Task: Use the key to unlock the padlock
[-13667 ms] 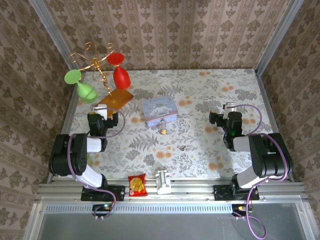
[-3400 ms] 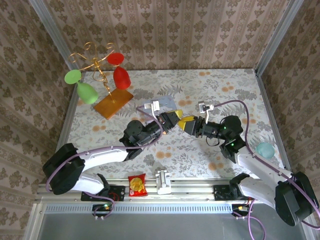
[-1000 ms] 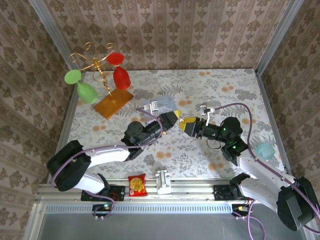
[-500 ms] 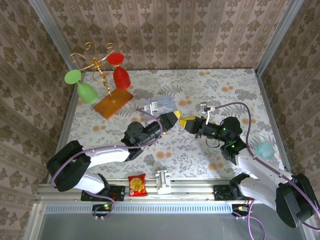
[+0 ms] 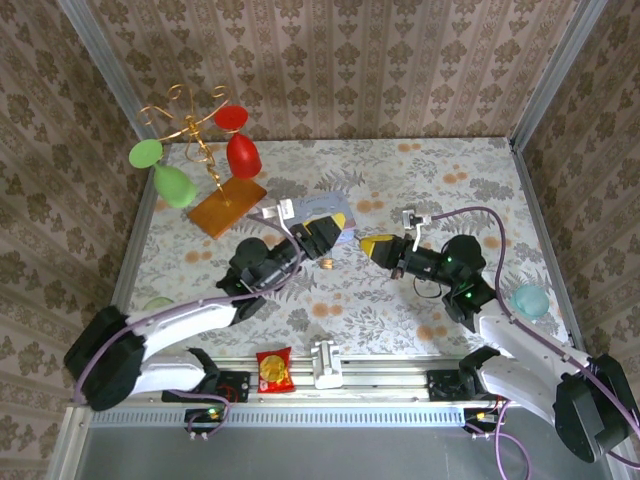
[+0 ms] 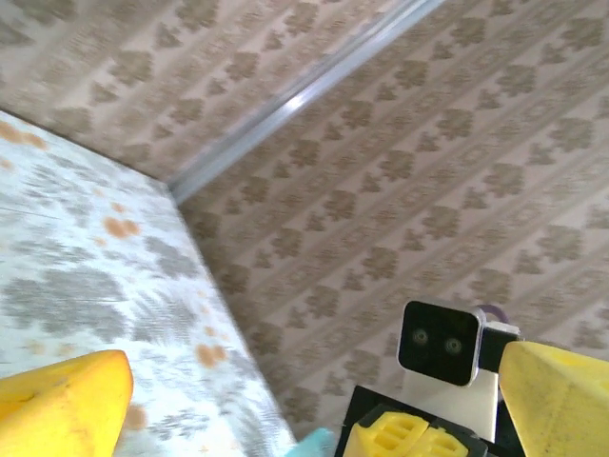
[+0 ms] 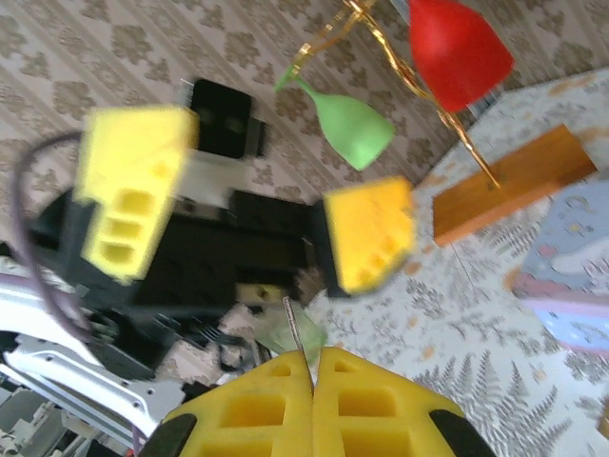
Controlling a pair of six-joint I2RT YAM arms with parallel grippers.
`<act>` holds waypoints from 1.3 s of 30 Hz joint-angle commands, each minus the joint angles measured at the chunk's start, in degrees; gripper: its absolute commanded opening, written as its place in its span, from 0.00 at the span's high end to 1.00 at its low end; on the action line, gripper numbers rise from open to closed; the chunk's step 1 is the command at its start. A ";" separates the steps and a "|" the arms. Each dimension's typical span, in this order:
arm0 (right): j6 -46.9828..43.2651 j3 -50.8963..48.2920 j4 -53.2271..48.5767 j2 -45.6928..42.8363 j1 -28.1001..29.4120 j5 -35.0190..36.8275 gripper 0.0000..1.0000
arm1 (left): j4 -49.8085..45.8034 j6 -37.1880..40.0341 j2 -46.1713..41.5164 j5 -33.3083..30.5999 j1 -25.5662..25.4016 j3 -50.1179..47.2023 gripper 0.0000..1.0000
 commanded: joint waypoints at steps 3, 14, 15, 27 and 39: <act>-5.64 4.65 -16.16 4.01 -0.14 5.45 1.00 | -21.92 9.08 1.15 -0.78 2.92 2.98 0.00; -9.83 8.24 -27.21 15.24 -0.18 15.23 1.00 | -20.78 15.13 20.63 0.01 5.54 5.52 0.14; -10.35 8.40 -27.49 15.71 -0.19 15.33 1.00 | -21.16 14.82 21.74 0.81 6.20 6.09 0.14; -12.18 8.15 -27.42 17.94 -0.23 14.79 1.00 | -15.36 17.07 30.41 5.23 10.60 6.89 0.27; -12.17 6.01 -27.14 16.80 -0.57 15.37 1.00 | -10.67 15.74 35.74 4.98 9.93 6.50 0.47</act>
